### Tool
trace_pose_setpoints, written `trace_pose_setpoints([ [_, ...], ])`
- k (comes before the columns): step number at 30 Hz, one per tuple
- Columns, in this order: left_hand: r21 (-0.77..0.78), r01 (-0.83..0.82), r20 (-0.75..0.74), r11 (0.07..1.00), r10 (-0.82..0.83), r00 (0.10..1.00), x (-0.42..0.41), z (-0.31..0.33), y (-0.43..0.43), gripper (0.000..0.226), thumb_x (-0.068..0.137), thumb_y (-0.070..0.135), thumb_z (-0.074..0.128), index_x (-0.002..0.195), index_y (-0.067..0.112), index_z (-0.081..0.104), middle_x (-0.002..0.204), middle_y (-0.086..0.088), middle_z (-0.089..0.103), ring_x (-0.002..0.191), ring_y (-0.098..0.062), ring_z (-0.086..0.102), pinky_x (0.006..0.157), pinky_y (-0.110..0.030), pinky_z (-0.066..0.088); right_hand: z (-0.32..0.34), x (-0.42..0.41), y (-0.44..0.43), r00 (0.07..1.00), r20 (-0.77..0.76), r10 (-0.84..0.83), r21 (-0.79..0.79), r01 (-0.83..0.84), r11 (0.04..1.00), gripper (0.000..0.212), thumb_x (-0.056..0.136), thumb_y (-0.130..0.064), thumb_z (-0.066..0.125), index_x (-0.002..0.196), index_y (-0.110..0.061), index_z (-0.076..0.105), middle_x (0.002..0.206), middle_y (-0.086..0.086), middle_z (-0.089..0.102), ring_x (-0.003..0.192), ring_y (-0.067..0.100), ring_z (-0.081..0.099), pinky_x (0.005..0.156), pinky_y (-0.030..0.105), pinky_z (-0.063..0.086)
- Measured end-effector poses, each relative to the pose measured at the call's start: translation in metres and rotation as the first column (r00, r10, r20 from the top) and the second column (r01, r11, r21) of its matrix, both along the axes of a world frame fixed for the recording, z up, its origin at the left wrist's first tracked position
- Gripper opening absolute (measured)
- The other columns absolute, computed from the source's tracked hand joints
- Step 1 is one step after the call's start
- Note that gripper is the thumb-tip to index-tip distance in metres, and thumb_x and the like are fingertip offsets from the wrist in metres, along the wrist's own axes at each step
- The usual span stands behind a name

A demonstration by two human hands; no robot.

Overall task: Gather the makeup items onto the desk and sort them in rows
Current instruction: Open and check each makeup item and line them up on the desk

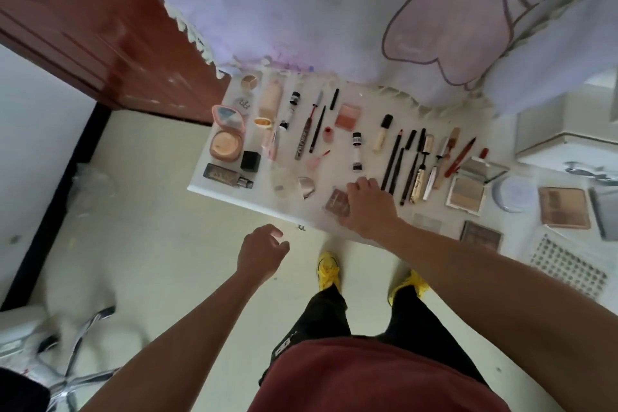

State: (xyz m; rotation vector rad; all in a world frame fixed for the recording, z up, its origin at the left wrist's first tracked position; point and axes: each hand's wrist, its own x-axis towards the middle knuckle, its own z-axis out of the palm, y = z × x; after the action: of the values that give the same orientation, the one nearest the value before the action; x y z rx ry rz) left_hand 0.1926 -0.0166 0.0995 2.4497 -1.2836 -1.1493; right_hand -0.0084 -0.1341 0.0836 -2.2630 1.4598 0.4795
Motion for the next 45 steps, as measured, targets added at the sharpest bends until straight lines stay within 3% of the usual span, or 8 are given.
trace_pose_setpoints([
  [10, 0.009, 0.003, -0.093, 1.000, -0.003, 0.996, 0.033, 0.003, -0.005, 0.021, 0.084, 0.020, 0.066, 0.102, 0.010, 0.068, 0.087, -0.005, 0.073, 0.086, -0.019, 0.066, 0.077, -0.023, 0.043, -0.002, 0.025, -0.005, 0.998, -0.027, -0.065, 0.013, 0.065, 0.998, 0.064, 0.076, -0.058, 0.063, 0.121, -0.014, 0.049, 0.120, 0.006, 0.047, 0.112, 0.024, 0.046, 0.078, 0.035, 0.043],
  [15, 0.009, -0.242, -0.430, 0.970, 0.222, 0.875, 0.024, 0.026, -0.038, 0.016, 0.084, 0.016, 0.070, 0.095, 0.005, 0.070, 0.084, -0.011, 0.071, 0.070, -0.018, 0.065, 0.064, -0.030, 0.051, 0.025, 0.008, -0.006, 0.931, 0.268, -0.249, 0.135, 0.219, 0.966, 0.073, 0.071, -0.049, 0.075, 0.131, -0.018, 0.048, 0.122, 0.002, 0.048, 0.107, 0.023, 0.054, 0.089, 0.036, 0.046],
  [25, -0.108, -0.112, -0.700, 0.988, 0.004, 0.714, -0.032, 0.094, -0.121, 0.013, 0.080, 0.005, 0.075, 0.092, 0.003, 0.069, 0.077, -0.012, 0.070, 0.063, -0.016, 0.065, 0.062, -0.024, 0.055, 0.108, -0.024, -0.012, 0.764, 0.579, -0.286, 0.067, 0.305, 0.950, 0.069, 0.069, -0.028, 0.087, 0.128, -0.021, 0.053, 0.108, -0.010, 0.046, 0.083, 0.004, 0.049, 0.071, 0.011, 0.038],
  [27, -0.113, -0.113, -0.715, 0.987, -0.002, 0.699, -0.039, 0.103, -0.129, 0.014, 0.080, 0.001, 0.074, 0.092, 0.001, 0.068, 0.078, -0.014, 0.070, 0.063, -0.018, 0.063, 0.061, -0.023, 0.056, 0.116, -0.028, -0.014, 0.652, 0.639, -0.408, 0.171, 0.396, 0.902, 0.063, 0.069, -0.022, 0.088, 0.124, -0.022, 0.056, 0.105, -0.011, 0.052, 0.080, 0.006, 0.057, 0.069, 0.013, 0.048],
  [30, -0.141, -0.083, -0.714, 0.986, -0.043, 0.699, -0.044, 0.114, -0.141, 0.021, 0.081, -0.002, 0.072, 0.102, -0.003, 0.068, 0.083, -0.019, 0.069, 0.066, -0.022, 0.062, 0.062, -0.025, 0.056, 0.128, -0.040, -0.020, 0.322, 0.666, -0.673, 0.498, 0.480, 0.723, 0.033, 0.083, -0.012, 0.077, 0.114, -0.008, 0.066, 0.097, 0.004, 0.071, 0.077, 0.024, 0.070, 0.067, 0.032, 0.059],
  [33, -0.192, -0.023, -0.693, 0.981, -0.119, 0.711, -0.050, 0.124, -0.149, 0.021, 0.082, 0.000, 0.072, 0.102, -0.004, 0.070, 0.090, -0.020, 0.071, 0.071, -0.023, 0.064, 0.062, -0.024, 0.056, 0.144, -0.051, -0.023, 0.115, 0.547, -0.829, 0.708, 0.464, 0.532, 0.019, 0.087, -0.011, 0.072, 0.105, -0.004, 0.069, 0.085, 0.012, 0.074, 0.069, 0.019, 0.071, 0.059, 0.026, 0.056],
  [39, -0.307, 0.064, -0.611, 0.950, -0.248, 0.752, -0.063, 0.133, -0.153, 0.032, 0.078, 0.009, 0.078, 0.108, 0.003, 0.069, 0.092, -0.014, 0.072, 0.071, -0.015, 0.065, 0.071, -0.023, 0.054, 0.155, -0.056, -0.025, -0.221, 0.386, -0.896, 0.864, 0.427, 0.267, 0.016, 0.088, -0.005, 0.069, 0.104, -0.004, 0.066, 0.079, 0.015, 0.073, 0.061, 0.019, 0.069, 0.053, 0.025, 0.056],
  [45, -0.435, 0.207, -0.483, 0.877, -0.421, 0.768, -0.067, 0.140, -0.147, 0.059, 0.065, 0.021, 0.089, 0.118, 0.016, 0.063, 0.100, -0.004, 0.070, 0.083, -0.020, 0.071, 0.076, -0.030, 0.059, 0.163, -0.056, -0.023, -0.317, 0.324, -0.891, 0.913, 0.352, 0.207, 0.023, 0.088, -0.010, 0.070, 0.109, -0.004, 0.064, 0.074, 0.012, 0.072, 0.057, 0.016, 0.068, 0.050, 0.024, 0.056],
])
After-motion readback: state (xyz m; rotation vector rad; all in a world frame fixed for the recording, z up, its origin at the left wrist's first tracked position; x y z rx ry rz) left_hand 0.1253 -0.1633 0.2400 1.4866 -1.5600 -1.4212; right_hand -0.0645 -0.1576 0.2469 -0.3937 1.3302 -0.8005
